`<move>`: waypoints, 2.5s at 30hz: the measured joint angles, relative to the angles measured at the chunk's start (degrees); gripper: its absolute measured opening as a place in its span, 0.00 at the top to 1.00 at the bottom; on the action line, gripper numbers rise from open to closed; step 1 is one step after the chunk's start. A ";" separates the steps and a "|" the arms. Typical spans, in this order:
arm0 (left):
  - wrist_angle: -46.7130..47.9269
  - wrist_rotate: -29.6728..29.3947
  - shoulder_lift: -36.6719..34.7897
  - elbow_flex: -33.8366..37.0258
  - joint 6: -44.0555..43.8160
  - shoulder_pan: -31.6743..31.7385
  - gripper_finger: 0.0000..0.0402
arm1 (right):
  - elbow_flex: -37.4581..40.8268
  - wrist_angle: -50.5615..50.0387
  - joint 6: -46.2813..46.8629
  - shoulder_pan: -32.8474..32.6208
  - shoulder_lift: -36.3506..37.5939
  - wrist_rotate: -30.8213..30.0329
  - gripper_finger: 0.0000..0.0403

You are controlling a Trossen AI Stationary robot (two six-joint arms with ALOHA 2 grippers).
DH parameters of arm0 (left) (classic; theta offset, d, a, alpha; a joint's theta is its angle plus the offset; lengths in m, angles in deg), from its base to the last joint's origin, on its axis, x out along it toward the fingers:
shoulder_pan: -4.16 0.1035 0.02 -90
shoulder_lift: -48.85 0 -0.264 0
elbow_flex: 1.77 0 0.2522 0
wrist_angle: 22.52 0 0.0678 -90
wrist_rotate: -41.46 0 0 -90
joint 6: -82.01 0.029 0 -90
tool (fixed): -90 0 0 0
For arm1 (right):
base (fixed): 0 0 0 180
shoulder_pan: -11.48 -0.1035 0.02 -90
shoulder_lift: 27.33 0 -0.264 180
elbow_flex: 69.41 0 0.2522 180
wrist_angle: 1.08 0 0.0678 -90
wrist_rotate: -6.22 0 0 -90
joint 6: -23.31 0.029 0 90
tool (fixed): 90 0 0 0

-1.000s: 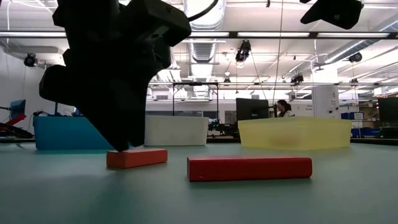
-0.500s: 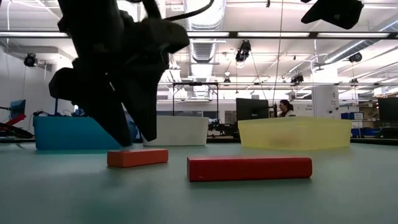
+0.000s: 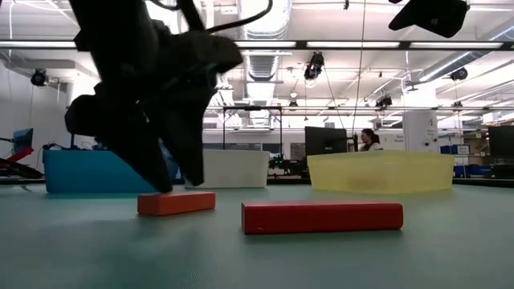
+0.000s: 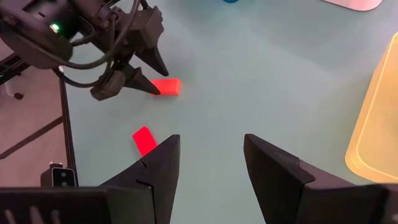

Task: Sort & place blocks by color
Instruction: Put the orange block into the yellow bin

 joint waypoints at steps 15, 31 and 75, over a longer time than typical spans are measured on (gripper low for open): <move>-0.20 -0.48 2.15 -0.51 2.19 0.00 0.50 | 0.00 -0.17 -0.02 0.00 0.00 0.00 0.58; 0.21 -1.02 3.56 -0.41 2.25 0.00 0.71 | 0.00 -0.15 -0.19 0.00 0.00 -0.03 0.58; -32.04 -5.20 -35.80 0.13 71.20 5.05 0.71 | -7.59 69.36 -45.31 11.01 -18.78 6.86 0.58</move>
